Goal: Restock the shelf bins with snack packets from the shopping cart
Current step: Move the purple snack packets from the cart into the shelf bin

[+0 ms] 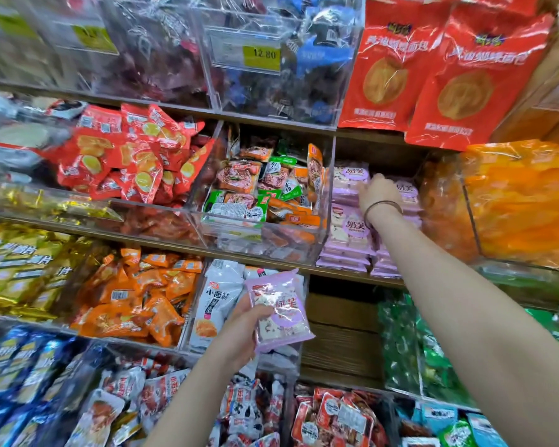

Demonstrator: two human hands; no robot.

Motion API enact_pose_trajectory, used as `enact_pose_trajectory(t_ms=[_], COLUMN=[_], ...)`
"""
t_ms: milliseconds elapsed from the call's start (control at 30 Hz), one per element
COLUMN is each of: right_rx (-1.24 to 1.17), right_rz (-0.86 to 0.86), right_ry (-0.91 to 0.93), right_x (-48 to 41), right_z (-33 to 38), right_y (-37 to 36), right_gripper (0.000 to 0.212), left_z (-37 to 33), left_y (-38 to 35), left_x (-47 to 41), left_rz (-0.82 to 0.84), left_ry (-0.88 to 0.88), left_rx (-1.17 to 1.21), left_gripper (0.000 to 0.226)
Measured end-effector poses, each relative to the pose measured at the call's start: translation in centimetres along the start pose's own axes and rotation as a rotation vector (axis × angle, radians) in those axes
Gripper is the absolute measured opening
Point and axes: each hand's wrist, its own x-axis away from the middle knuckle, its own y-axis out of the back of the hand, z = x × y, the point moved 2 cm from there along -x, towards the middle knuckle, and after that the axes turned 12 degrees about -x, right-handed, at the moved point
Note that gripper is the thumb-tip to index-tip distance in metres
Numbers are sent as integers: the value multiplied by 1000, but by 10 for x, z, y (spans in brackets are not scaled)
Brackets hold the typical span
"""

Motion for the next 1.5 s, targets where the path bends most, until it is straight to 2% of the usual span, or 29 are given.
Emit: enact_pose_trajectory(t_ms=[167,267,367,467,567,600,667,733,800,933,1000,1133,1200,1333,1500], right_rx=[171,60,-163,-338,-449,-532,-711,-848,-924,-962,-1025,-1107,-1131,-1142,-1422], right_rz=[6,-24,-19,210,517,593,635,583,512,371,288,196,167,115,39], right_ry=[10,99,325,384,221,151,20,-75,-135,-222,-269,-339,-366,-451,-670], right_x=[0,17,68,153,219,231,241,241,234,201,175,118,91,46,11], right_z=[4,7,2,-26,-55,-63,-76,-83,-91,-103,-100,-87,-80,-73,-64], right_y=[-3,10,25,27,18,16,17,27,39,60,65,63,59,48,35], right_gripper=[47,47,36,26,27,28,27,20,18,16,11,15,22,26,24], left_z=[-12,-14,-15,-19,-26,-29,-36,-49,-67,-121,-145,-163,-159,-159,-157], left_y=[-4,-5,-10,-23,-41,-49,-64,-72,-70,-67,-67,-72,-74,-73,-72], left_x=[8,9,10,9,10,12,18,21,19,17,5,-21,-26,-33,-35], left_rz=[13,-9,-9,31,54,79,109,46,-122,-352,-532,-658,-688,-755,-803], left_ry=[-4,7,15,10,7,-17,-68,-212,-437,-960,-1131,-1119,-1186,-1308,-1341], left_rx=[-14,14,9,22,29,16,-114,-496,-828,-1188,-1441,-1694,-1704,-1684,-1685], left_gripper=[31,38,50,54,66,54,32,20,16,14,19,36,42,39,35])
